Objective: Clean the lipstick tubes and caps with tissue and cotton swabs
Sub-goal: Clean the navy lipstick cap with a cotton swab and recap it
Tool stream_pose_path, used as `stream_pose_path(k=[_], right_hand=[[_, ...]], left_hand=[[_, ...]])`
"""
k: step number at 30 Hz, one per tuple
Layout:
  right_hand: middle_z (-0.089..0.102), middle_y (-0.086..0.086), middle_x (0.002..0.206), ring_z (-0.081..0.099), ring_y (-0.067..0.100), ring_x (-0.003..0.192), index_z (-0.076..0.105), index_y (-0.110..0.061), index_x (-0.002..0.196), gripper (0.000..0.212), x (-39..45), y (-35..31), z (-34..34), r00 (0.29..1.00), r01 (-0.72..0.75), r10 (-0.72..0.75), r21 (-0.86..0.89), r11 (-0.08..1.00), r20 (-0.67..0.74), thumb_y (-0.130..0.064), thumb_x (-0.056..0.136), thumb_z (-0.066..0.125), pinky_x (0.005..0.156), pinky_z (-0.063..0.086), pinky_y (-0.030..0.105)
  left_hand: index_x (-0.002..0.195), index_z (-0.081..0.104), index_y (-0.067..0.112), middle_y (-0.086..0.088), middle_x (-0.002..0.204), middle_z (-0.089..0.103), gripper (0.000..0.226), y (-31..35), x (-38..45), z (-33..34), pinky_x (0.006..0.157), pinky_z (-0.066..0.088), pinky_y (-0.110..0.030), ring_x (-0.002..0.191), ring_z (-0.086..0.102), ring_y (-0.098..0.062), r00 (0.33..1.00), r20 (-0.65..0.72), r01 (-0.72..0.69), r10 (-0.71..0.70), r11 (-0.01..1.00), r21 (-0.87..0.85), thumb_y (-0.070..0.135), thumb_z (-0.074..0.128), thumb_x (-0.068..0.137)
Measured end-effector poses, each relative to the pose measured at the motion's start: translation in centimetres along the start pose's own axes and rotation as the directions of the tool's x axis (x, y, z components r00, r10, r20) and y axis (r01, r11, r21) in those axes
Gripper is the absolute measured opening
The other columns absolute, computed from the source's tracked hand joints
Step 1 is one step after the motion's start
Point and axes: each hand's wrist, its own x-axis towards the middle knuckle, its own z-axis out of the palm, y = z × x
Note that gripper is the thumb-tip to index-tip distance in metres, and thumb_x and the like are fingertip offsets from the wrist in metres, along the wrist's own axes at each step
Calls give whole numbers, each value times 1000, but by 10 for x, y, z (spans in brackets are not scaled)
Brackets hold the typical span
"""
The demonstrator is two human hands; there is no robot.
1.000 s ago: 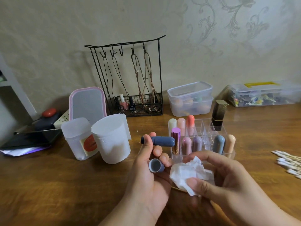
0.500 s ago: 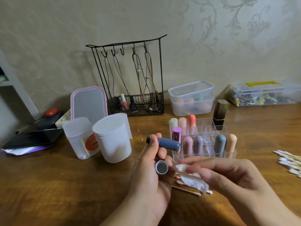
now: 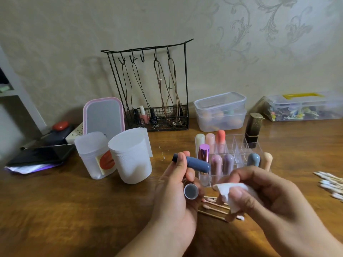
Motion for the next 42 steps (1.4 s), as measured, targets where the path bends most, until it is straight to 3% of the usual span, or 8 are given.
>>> stream_pose_path(k=[2, 5, 8, 12, 16, 29, 35, 42], right_hand=[[72, 12, 75, 68, 23, 62, 68, -21, 88, 25, -3, 1, 1, 998, 56, -56, 0, 998, 0, -43, 78, 73, 60, 58, 30], [75, 1, 75, 72, 15, 64, 69, -24, 80, 8, -2, 2, 7, 976, 218, -219, -136, 966, 6, -19, 80, 74, 64, 57, 21], [72, -6, 91, 73, 11, 76, 73, -28, 78, 5, -2, 5, 12, 939, 327, -343, -261, 908, -17, -24, 79, 76, 67, 57, 21], [65, -13, 88, 62, -6, 80, 75, -23, 76, 13, -3, 5, 17, 863, 422, -504, -582, 695, 24, -12, 69, 80, 76, 43, 2], [65, -10, 89, 58, -10, 84, 75, -21, 76, 17, -6, 10, 20, 845, 416, -533, -681, 603, 44, -7, 66, 77, 79, 40, 1], [68, -13, 85, 66, 4, 85, 77, -21, 83, 12, -2, 5, 19, 858, 406, -514, -621, 670, 6, -17, 72, 80, 77, 49, 12], [64, -20, 74, 62, -3, 67, 70, -28, 73, 16, -2, 11, 19, 901, 276, -423, -631, 725, -92, -29, 63, 83, 60, 46, 7], [63, -12, 97, 69, 4, 86, 79, -23, 92, 15, -8, 6, 26, 937, 315, -347, -482, 818, 24, -31, 84, 69, 75, 51, 10]], left_hand=[[88, 74, 14, -1, 55, 46, 19, -2, -1, 1, 40, 39, -18, 43, 41, -9, 1000, -8, -30, 30, 999, 26, 28, 65, 80], [82, 77, 17, 0, 55, 45, 20, -7, -3, 3, 46, 37, -24, 46, 39, -11, 993, -30, -108, 111, 989, 104, 33, 66, 76], [78, 76, 19, 1, 56, 43, 22, -10, -7, 4, 51, 33, -26, 50, 37, -11, 980, -47, -181, 193, 966, 182, 38, 65, 72], [75, 75, 18, -1, 55, 42, 21, -13, -10, 5, 47, 31, -25, 47, 36, -13, 974, -21, -221, 227, 962, 162, 36, 65, 71], [76, 75, 19, -1, 54, 42, 20, -16, -7, 5, 44, 33, -22, 45, 38, -12, 965, -11, -259, 263, 954, 149, 35, 64, 73], [74, 75, 21, 1, 51, 40, 16, -18, -11, 5, 42, 32, -21, 44, 37, -11, 956, 7, -290, 293, 942, 171, 31, 63, 79], [75, 75, 25, 5, 46, 45, 15, -21, -16, 7, 54, 36, -30, 49, 42, -12, 942, 11, -325, 335, 907, 268, 34, 63, 76], [78, 75, 23, 4, 48, 43, 16, -17, -9, 5, 49, 30, -25, 48, 39, -11, 940, 1, -333, 341, 919, 212, 33, 62, 77]])
